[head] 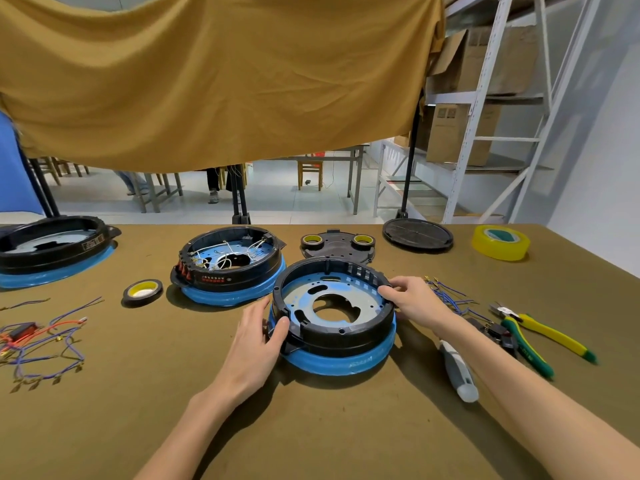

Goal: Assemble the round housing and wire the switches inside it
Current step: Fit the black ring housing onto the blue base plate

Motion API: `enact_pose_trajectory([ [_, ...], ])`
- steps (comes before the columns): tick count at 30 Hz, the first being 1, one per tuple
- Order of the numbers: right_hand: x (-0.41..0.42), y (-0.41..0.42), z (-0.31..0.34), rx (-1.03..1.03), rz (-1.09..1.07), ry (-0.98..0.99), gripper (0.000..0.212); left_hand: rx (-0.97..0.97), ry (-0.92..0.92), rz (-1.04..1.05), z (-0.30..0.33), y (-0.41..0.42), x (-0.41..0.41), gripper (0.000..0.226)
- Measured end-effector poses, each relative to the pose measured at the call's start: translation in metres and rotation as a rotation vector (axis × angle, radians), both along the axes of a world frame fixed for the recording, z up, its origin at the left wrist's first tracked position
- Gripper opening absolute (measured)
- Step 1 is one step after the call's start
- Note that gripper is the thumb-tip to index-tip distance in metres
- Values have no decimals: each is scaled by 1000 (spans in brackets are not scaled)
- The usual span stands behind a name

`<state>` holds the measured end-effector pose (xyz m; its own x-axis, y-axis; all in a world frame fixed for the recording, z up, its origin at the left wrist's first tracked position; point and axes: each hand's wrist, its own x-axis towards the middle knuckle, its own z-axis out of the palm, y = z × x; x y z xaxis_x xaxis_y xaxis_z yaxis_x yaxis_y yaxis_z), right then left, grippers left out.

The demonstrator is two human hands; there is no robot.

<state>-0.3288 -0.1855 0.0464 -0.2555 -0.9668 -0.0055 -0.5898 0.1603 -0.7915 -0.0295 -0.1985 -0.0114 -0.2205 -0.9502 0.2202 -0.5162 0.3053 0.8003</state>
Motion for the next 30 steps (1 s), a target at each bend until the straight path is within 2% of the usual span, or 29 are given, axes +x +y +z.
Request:
enact_pose_trajectory([
  [5, 1, 0, -5, -12, 4, 29, 34, 25, 40, -28, 1, 0, -2, 71],
  [9, -1, 1, -9, -3, 29, 10, 34, 14, 122, 54, 2, -1, 4, 77],
  [13, -2, 1, -7, 14, 85, -23, 32, 6, 81, 76, 2, -5, 0, 72],
  [17, -4, 3, -12, 34, 25, 14, 26, 67, 140, 35, 0, -9, -3, 72],
  [19, -7, 7, -20, 81, 25, -73, 23, 85, 105, 55, 2, -16, -4, 61],
  [22, -11, 10, -29, 110, -9, -313, 26, 95, 39, 62, 5, -29, -5, 44],
  [26, -11, 4, -26, 115, 3, -478, 55, 48, 46, 76, 9, -31, -7, 46],
  [27, -11, 3, -25, 120, 20, -476, 55, 35, 41, 66, 9, -29, -8, 44],
  [30, -8, 2, -22, 78, 17, -444, 36, -21, 16, 59, 4, -21, -7, 33],
])
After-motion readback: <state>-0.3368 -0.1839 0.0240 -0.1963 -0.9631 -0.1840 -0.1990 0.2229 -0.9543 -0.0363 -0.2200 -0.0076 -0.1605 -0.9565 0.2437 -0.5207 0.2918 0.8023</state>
